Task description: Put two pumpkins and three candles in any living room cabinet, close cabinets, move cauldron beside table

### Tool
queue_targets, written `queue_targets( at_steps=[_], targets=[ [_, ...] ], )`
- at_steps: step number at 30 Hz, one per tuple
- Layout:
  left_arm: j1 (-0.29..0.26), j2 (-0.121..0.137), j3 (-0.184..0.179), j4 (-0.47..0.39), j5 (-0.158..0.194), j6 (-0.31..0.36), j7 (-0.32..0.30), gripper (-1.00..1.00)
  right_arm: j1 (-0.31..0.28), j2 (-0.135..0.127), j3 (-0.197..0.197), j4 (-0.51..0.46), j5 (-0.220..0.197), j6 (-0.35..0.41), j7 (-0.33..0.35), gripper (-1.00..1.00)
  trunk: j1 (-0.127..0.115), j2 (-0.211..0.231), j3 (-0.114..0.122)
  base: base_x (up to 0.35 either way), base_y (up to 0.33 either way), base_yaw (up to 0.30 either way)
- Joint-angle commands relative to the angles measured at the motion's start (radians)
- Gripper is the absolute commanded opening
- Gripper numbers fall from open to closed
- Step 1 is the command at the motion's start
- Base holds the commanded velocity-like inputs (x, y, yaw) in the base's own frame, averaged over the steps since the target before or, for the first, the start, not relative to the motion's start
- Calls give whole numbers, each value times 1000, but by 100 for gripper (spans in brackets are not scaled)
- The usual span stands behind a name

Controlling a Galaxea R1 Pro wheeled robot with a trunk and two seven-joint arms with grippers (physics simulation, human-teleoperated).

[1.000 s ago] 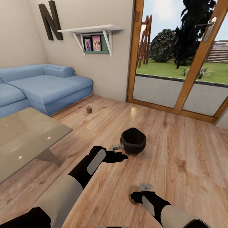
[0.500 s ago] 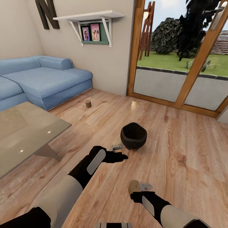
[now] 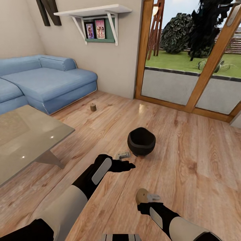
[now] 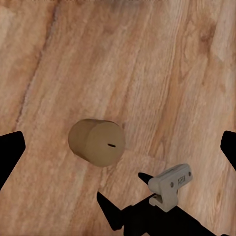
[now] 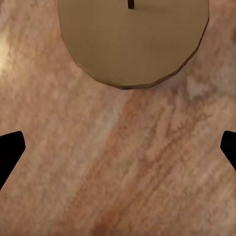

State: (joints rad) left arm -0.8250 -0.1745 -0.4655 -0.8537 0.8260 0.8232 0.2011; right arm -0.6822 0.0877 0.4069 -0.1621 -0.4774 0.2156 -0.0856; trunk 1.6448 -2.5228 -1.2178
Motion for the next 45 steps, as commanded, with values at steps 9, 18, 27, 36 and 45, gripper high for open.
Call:
queue_targets(
  at_steps=[9,18,27,36,45],
  targets=[
    [0,0,0,-1,10,2,10,100,1,2,9,-2,-9,5,-6,100,0,0,-1,250,0,0],
    [-1,0,-1,-1,10,2,9,100,1,3,9,-2,-9,5,-6,100,0,0,-1,61,0,0],
    [0,0,-1,-1,10,2,10,100,1,3,9,-2,-9,5,-6,100,0,-1,-5,0,0,0],
    [-1,0,-1,-1,10,2,9,100,1,3,9,-2,-9,5,-6,100,4,-3,-39,0,0,0],
    [-1,0,-1,-1,10,2,9,100,1,4,9,-2,-9,5,-6,100,8,-5,-74,0,0,0]
  ],
)
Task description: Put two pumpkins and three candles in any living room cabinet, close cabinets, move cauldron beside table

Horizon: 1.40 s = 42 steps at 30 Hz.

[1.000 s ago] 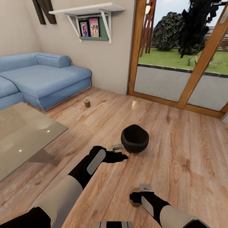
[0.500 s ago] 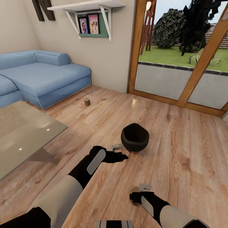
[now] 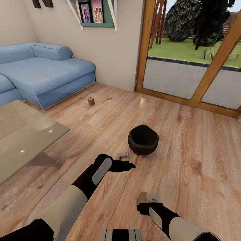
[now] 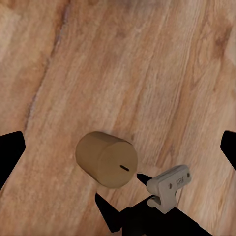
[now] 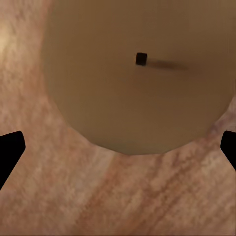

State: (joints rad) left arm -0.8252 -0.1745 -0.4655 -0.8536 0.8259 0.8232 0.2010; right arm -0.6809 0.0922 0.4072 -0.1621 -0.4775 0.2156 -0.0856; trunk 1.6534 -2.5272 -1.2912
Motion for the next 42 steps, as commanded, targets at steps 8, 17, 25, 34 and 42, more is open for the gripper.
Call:
queue_targets(
  at_steps=[8,17,25,34,42],
  targets=[
    [0,0,-1,-1,11,2,9,100,0,0,8,-2,-9,5,-6,100,3,-2,-32,0,0,0],
    [-1,0,-1,-1,12,2,6,100,1,0,8,-2,-9,5,-6,100,6,-4,-55,0,0,0],
    [0,0,-1,-1,12,2,6,100,1,0,8,-2,-9,5,-6,100,6,-4,-55,54,0,0],
    [0,0,0,-1,12,2,6,100,1,0,8,-2,-9,5,-6,100,6,-4,-55,95,0,0],
    [-1,0,0,-1,12,1,6,100,1,0,8,-2,-9,5,-6,100,6,-4,-55,0,0,0]
  ],
)
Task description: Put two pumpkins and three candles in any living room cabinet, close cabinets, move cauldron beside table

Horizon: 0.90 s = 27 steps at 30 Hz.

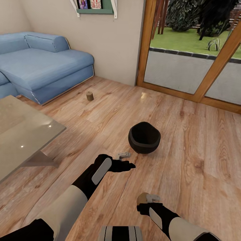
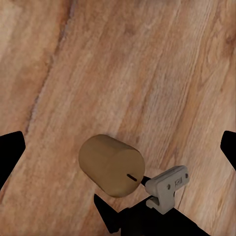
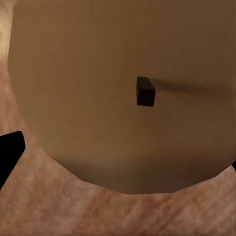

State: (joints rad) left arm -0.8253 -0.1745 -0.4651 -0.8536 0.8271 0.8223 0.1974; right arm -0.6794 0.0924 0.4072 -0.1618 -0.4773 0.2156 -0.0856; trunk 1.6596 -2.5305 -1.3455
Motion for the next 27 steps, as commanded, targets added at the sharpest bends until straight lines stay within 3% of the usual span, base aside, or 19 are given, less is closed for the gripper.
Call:
queue_targets(
  at_steps=[1,20,21,27],
  targets=[
    [-1,0,-1,-1,10,2,10,100,0,0,8,-2,-9,5,-6,100,0,0,-1,0,0,0],
    [0,0,-1,-1,10,2,10,100,1,0,8,-2,-9,5,-6,100,0,0,-1,78,0,0],
    [0,0,-1,-1,10,2,10,100,1,0,8,-2,-9,5,-6,-100,0,0,-1,5,0,0],
    [0,0,-1,-1,10,2,10,100,1,0,8,-2,-9,5,-6,-100,0,0,-1,1,0,0]
  ],
)
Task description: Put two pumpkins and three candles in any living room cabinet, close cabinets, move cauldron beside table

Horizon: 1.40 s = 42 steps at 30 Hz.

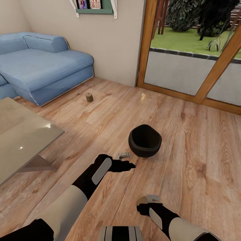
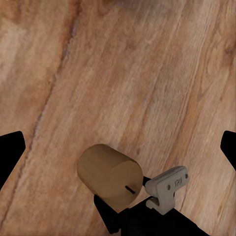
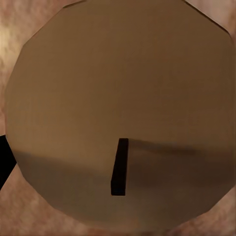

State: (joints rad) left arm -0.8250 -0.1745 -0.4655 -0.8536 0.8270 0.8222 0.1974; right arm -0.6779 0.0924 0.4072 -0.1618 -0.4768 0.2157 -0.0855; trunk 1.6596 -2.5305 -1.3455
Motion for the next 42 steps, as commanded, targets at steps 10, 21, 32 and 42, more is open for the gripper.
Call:
queue_targets(
  at_steps=[10,21,32,42],
  targets=[
    [-1,0,-1,-1,10,2,10,100,0,0,8,-2,-10,5,-6,-100,0,0,-1,0,0,0],
    [-1,0,-1,-1,11,3,10,100,0,-1,8,-2,-10,5,-7,-100,-2,1,19,0,0,0],
    [0,0,-1,-1,9,3,10,100,0,-1,8,-2,-10,5,-6,-100,-7,3,61,0,0,0],
    [0,0,-1,0,8,3,11,100,0,-2,8,-2,-9,6,16,-100,-12,6,105,0,0,-53]
  ],
)
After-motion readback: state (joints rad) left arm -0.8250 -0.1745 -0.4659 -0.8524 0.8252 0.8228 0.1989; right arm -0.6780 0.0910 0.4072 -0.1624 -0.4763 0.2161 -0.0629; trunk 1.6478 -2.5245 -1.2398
